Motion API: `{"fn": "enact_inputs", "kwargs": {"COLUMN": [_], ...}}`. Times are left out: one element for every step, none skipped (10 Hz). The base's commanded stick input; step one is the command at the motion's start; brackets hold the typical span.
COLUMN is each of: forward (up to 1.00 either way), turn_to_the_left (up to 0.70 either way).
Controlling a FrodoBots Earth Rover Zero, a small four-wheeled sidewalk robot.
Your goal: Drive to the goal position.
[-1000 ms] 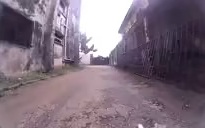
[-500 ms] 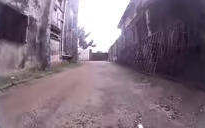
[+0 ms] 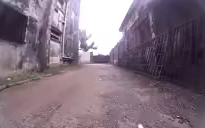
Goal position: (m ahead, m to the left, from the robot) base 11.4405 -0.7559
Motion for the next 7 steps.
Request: {"fn": "enact_inputs", "kwargs": {"forward": [0.5, 0.5, 0.5, 0.5, 0.5, 0.5, 0.5], "turn_to_the_left": [0.0, 0.0, 0.0, 0.0, 0.0, 0.0, 0.0]}}
